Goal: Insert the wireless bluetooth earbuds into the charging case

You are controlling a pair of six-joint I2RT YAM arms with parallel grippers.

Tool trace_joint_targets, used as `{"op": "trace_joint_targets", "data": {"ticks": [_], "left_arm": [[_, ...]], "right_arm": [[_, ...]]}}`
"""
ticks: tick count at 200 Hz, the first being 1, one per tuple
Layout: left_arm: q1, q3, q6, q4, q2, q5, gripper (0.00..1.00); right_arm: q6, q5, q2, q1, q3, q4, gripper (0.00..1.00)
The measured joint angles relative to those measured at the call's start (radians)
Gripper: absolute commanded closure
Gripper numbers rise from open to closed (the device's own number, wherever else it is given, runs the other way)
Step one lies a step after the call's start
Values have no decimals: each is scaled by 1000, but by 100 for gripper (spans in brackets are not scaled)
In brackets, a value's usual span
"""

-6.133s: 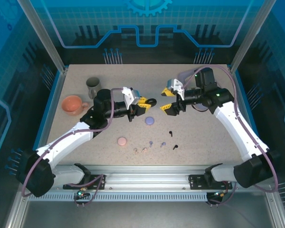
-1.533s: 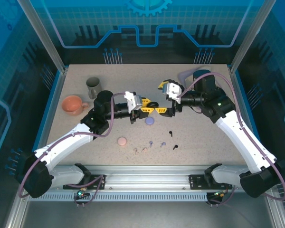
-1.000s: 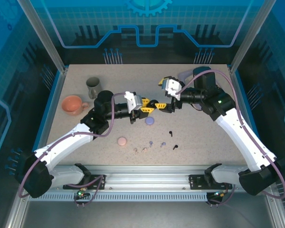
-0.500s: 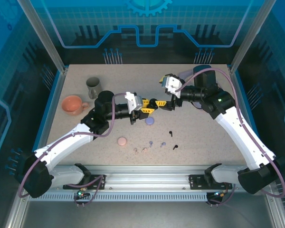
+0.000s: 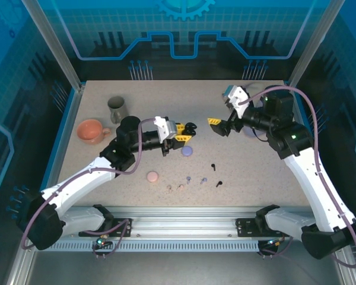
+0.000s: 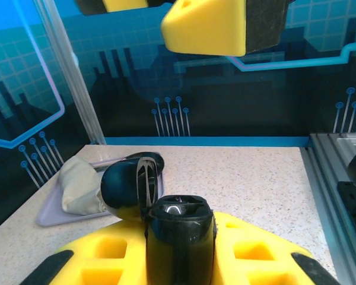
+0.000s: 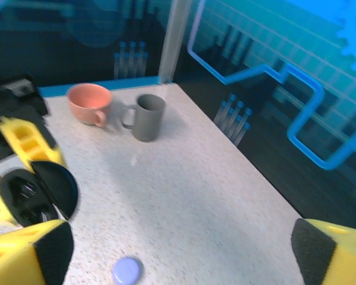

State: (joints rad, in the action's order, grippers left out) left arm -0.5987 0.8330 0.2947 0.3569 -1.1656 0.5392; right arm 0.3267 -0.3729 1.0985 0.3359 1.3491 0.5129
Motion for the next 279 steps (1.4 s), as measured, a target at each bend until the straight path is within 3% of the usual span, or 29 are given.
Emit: {"op": "trace_joint_targets", "data": {"ticks": [43,92,133,201,279], "left_arm": [[0,-59,-27,64,69,-48,100],[0,-99,-77,127,158,-56,100],[0,-110,-88,150,209,-56,100],[0,-117,-95,149,241,-53,100],[-1,-117,-94,145,256,-53,100]], "right_arm": [[-352,159,-14,-67,-66,85,0],[-595,198,14,-69,-216,214,0],[-665,227,114,-34,-244,300,13],[-681,337,469,109,-194,402,37],[-721,399,770,164,-13,532,43]]}}
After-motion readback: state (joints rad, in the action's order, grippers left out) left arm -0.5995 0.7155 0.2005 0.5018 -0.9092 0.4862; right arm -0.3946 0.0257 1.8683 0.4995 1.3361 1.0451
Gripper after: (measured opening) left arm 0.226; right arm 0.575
